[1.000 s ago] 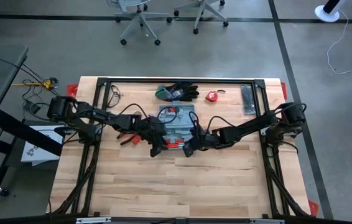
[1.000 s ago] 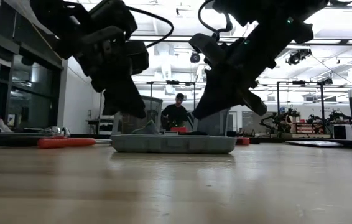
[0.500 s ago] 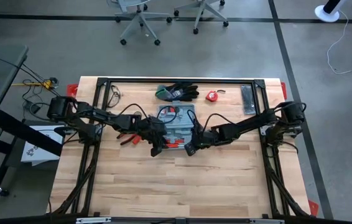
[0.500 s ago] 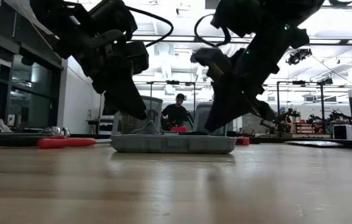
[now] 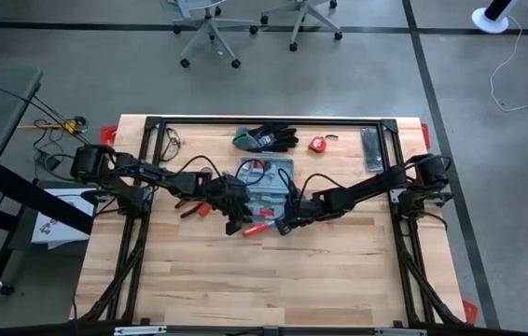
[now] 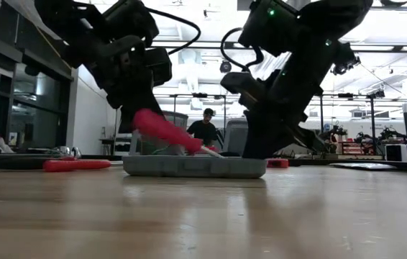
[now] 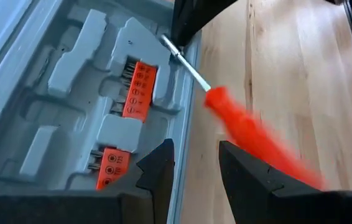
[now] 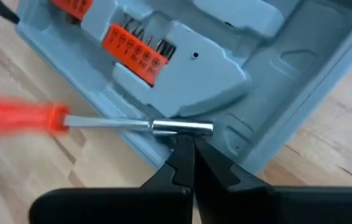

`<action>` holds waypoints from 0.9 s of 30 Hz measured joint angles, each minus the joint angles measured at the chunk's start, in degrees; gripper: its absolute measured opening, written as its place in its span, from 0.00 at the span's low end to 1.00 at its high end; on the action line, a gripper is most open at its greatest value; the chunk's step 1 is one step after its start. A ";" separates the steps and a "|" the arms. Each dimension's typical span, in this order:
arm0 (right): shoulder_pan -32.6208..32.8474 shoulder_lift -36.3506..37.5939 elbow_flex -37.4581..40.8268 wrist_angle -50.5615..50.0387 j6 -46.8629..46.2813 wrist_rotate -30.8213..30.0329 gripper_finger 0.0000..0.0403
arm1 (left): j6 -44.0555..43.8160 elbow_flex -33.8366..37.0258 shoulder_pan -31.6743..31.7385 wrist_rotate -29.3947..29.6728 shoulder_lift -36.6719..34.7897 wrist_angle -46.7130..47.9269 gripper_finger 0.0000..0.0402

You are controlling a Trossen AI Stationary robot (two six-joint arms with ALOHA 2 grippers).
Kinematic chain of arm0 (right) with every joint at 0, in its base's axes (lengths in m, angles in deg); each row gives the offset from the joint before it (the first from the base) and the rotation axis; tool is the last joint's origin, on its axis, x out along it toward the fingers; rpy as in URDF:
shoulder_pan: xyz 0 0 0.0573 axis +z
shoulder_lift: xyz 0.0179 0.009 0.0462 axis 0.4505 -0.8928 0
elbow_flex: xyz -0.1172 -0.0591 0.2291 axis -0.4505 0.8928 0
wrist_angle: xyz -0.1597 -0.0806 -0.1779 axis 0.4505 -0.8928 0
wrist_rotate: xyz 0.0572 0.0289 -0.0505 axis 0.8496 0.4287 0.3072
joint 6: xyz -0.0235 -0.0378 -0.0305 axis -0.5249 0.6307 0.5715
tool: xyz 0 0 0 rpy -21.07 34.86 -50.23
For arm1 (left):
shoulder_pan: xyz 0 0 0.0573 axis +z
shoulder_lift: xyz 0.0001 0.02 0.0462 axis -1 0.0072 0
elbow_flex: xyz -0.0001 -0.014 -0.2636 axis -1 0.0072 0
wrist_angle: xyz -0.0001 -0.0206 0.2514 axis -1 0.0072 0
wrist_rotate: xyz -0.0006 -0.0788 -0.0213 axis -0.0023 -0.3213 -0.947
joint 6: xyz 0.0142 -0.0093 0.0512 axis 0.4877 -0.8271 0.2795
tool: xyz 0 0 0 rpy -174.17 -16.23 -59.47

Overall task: Prefit tool cases
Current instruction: Remove the nut driver from the gray tool case

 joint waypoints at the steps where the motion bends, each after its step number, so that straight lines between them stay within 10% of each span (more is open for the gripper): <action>1: 0.00 -0.30 0.00 0.10 -0.63 -0.01 0.00 | 0.91 0.00 0.00 0.00 0.00 0.12 0.30; 27: 0.11 -0.85 0.42 5.95 -0.79 -1.35 0.00 | -3.33 -10.73 -2.14 -0.60 -0.04 11.32 0.41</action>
